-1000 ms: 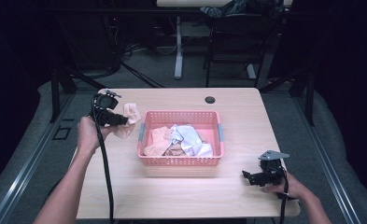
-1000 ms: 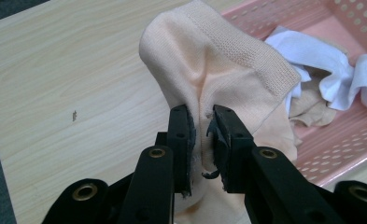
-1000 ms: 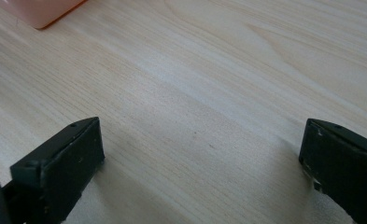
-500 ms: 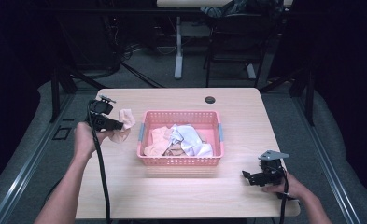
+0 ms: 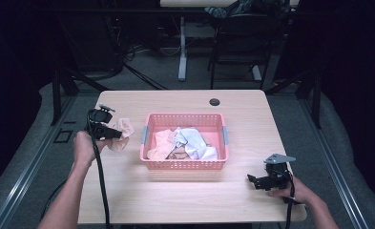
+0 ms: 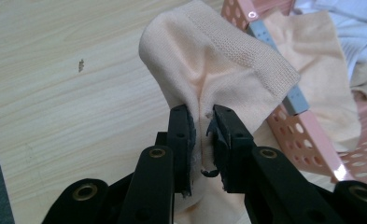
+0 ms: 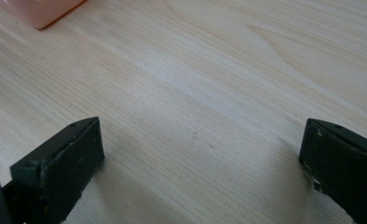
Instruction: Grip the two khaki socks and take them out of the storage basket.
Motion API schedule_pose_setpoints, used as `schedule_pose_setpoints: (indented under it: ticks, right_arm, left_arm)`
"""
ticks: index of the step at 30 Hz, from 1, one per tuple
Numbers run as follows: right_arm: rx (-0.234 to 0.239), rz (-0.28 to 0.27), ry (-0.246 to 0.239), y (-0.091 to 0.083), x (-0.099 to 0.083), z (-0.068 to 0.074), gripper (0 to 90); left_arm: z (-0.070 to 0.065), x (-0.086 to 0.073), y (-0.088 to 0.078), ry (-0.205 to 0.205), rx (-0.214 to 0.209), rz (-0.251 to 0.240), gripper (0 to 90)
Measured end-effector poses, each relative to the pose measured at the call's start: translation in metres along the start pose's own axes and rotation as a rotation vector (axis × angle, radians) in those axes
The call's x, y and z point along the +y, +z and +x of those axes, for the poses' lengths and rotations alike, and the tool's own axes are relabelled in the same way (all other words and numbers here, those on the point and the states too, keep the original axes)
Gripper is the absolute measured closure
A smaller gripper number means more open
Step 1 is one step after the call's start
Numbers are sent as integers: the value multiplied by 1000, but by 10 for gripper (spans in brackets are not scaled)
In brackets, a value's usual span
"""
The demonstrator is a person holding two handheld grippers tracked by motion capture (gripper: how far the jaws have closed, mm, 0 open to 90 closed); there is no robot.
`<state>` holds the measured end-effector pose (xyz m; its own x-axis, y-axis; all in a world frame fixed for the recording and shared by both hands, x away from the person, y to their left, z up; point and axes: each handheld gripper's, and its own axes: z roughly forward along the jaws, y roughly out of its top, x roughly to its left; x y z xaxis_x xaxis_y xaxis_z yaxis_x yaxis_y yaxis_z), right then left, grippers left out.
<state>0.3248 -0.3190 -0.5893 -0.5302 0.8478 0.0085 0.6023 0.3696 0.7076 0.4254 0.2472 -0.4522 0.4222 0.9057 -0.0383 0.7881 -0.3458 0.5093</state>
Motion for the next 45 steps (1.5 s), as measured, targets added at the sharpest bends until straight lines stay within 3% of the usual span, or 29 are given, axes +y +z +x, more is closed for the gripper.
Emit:
schedule_pose_setpoints:
  ticks: [23,36,45]
  right_arm:
    - [-8,2,-8,0,0,0,0]
    - [-7,2,-8,0,0,0,0]
    - [-6,1,-3,0,0,0,0]
  left_arm:
    - [14,-23,39,-57,32,68,777]
    - [24,-43,67,-106,49,137,771]
    - [29,-46,72,-124,42,148,745]
